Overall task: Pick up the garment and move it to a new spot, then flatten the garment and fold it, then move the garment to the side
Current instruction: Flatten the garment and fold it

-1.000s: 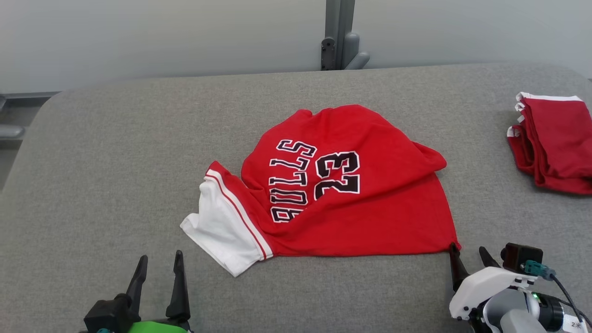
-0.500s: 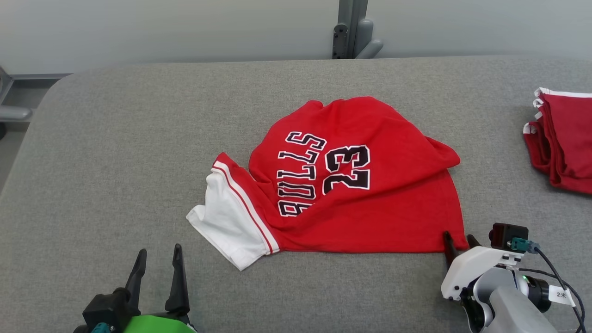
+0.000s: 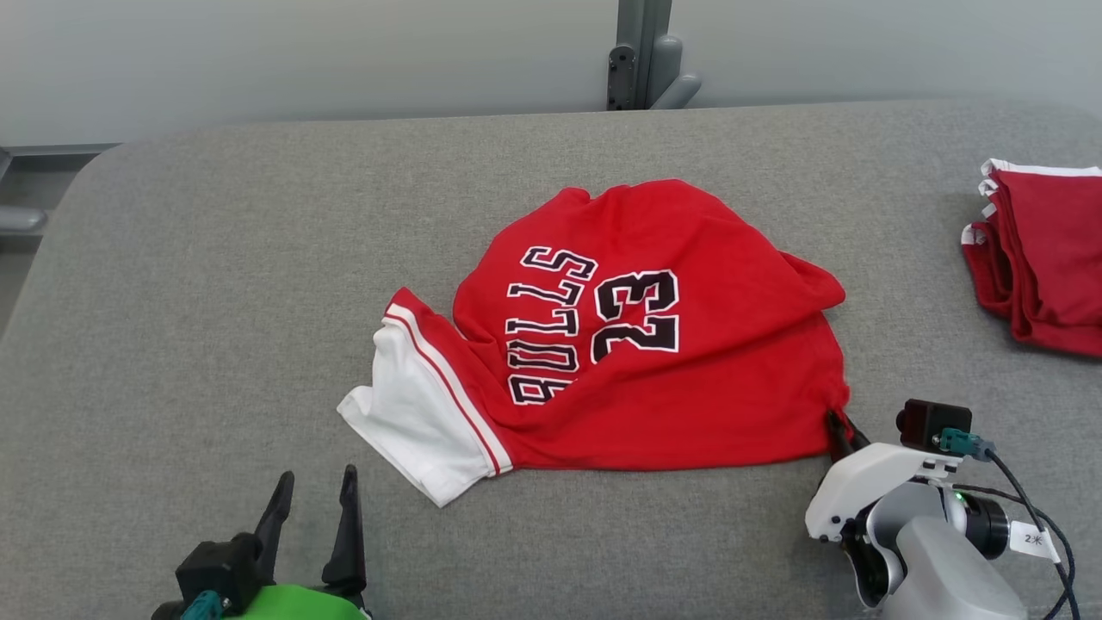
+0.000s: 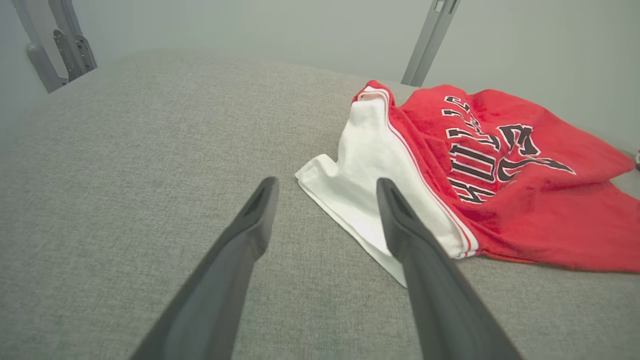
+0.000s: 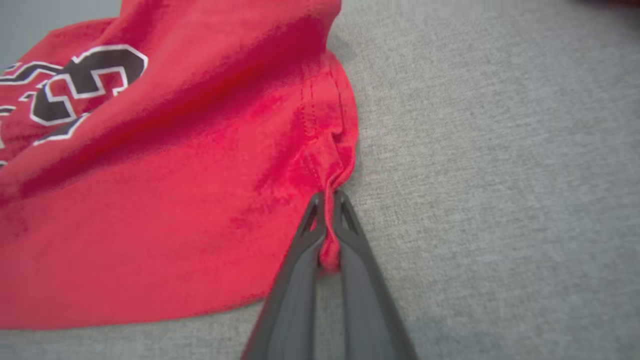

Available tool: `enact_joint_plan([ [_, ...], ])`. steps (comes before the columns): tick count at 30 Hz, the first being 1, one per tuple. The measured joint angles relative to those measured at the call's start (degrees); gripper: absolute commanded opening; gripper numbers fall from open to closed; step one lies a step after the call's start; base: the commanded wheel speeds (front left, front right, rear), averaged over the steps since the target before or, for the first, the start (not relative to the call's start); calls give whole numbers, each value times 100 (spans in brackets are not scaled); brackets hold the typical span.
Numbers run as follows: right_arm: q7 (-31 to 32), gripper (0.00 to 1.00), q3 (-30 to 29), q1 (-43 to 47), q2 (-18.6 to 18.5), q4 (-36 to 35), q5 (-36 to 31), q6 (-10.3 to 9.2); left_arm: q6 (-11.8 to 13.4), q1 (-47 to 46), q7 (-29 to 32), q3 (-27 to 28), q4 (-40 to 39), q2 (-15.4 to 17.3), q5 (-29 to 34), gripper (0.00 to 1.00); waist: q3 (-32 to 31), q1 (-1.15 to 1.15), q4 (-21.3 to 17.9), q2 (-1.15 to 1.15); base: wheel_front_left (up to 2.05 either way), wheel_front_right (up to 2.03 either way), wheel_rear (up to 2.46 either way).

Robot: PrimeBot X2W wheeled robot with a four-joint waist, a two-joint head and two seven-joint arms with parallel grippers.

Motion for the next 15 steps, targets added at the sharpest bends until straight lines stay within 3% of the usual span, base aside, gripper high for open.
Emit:
enact_joint_plan([
  [8, 120, 0, -248, 82, 10, -660, -226, 0, -200, -689, 533, -247, 669, 210, -199, 100, 34, 0, -112, 0, 0, 0, 0],
  [15, 398, 0, -258, 218, 8, -1202, -276, 0, -268, -1502, 920, -422, 1855, 472, -229, 100, 173, 0, -224, 0, 0, 0, 0],
])
